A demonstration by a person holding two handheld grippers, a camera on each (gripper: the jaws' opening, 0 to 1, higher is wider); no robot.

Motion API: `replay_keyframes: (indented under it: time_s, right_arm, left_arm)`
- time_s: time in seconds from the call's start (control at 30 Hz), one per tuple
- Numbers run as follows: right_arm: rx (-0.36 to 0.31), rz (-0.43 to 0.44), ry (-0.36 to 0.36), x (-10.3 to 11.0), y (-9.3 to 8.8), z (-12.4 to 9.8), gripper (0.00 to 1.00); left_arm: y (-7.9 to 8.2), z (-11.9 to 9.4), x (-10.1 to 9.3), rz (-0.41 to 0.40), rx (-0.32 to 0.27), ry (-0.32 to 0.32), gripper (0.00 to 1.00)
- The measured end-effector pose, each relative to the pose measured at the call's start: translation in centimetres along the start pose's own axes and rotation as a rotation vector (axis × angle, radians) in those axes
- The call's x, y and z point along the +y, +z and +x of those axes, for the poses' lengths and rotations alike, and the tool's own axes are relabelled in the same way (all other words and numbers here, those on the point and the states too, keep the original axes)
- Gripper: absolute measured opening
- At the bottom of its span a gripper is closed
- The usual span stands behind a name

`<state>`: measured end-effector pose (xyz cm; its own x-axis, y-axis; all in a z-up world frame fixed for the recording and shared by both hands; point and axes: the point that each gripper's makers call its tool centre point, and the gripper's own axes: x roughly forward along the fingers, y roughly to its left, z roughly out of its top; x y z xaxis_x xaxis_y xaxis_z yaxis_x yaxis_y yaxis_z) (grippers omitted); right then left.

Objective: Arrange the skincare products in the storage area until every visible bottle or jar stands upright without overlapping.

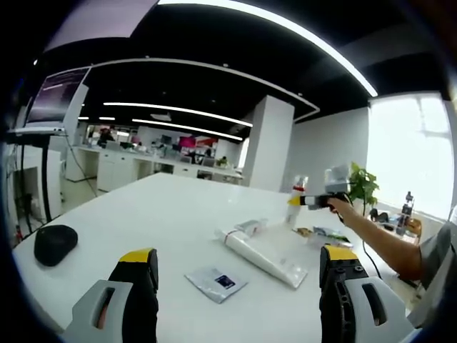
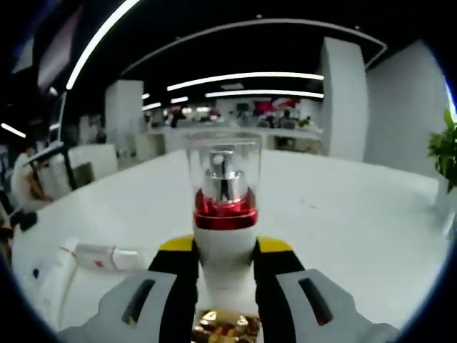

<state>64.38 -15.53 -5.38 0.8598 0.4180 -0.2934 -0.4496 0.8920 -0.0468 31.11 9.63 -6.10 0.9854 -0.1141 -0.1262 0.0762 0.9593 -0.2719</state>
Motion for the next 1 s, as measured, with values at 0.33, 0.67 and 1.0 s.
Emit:
replay_keyframes:
  time_s: [0.33, 0.67, 1.0]
  right_arm:
    - [0.01, -0.014, -0.081, -2.1, -0.5, -0.5, 0.29]
    - [0.046, 0.022, -0.012, -1.1, -2.4, -1.2, 0.36]
    - [0.051, 0.021, -0.029, -1.7, -3.2, -1.3, 0.25]
  left_arm:
    - [-0.1, 0.3, -0.4, -0.002, 0.001, -0.014, 0.96]
    - [-0.2, 0.5, -0.6, -0.01, 0.0, -0.025, 0.96]
    - [-0.2, 0.9, -1.2, 0.003, 0.008, -0.04, 0.96]
